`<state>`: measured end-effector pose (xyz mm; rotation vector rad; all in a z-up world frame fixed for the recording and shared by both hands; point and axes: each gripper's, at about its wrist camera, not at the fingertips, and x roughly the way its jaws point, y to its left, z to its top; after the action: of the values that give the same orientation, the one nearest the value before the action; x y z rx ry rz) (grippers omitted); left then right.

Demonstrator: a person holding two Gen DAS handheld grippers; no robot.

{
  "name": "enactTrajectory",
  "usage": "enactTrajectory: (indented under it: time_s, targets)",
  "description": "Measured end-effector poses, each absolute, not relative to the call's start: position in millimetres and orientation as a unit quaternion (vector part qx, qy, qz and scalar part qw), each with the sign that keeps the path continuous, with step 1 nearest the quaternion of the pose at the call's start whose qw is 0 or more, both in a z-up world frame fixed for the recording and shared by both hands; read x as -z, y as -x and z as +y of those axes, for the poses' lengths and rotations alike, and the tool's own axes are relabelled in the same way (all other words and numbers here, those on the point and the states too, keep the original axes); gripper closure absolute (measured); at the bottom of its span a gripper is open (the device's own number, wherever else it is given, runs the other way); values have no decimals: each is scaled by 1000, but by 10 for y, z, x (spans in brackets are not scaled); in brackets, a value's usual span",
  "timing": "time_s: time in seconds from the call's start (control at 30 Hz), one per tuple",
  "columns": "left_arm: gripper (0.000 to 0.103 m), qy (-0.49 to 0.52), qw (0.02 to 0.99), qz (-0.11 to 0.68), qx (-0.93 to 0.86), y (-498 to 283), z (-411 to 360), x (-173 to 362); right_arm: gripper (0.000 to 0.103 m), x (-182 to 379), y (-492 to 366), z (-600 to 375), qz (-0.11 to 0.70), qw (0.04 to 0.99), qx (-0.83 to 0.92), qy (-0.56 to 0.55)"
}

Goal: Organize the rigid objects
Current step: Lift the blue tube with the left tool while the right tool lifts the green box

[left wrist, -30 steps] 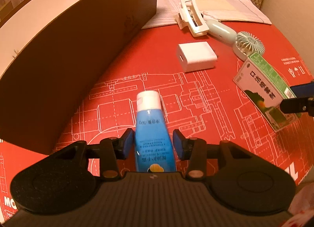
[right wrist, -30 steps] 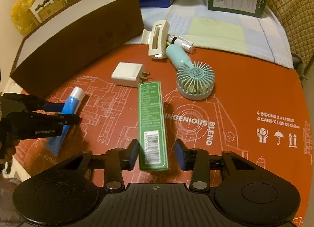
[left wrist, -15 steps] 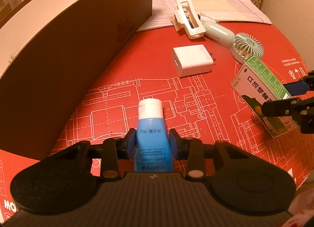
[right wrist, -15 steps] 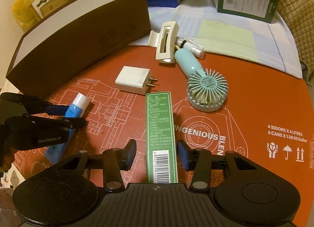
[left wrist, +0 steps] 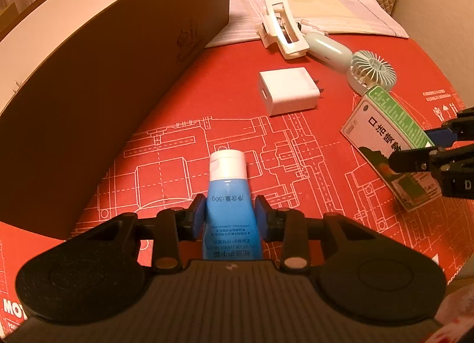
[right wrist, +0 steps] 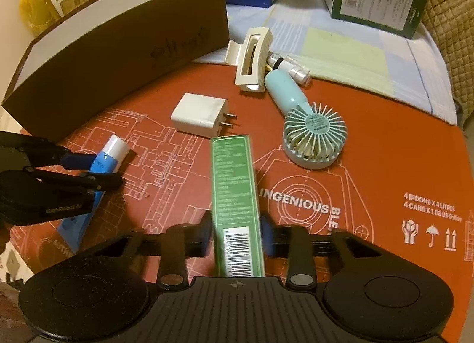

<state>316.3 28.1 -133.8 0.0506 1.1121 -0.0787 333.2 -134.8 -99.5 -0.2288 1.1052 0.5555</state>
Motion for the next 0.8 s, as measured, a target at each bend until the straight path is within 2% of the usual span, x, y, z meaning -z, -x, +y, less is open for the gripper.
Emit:
enactTrajectory:
  time_s: [0.4,0.8]
  targets:
    - [73,-23,864,501,42,-3087,290,1165,76,869,-3289,-1373,501,818,-267,93]
    - [73,-5,892,450,51,-3034,327,704,76,528,-3242,-1262,462,834,-290,85]
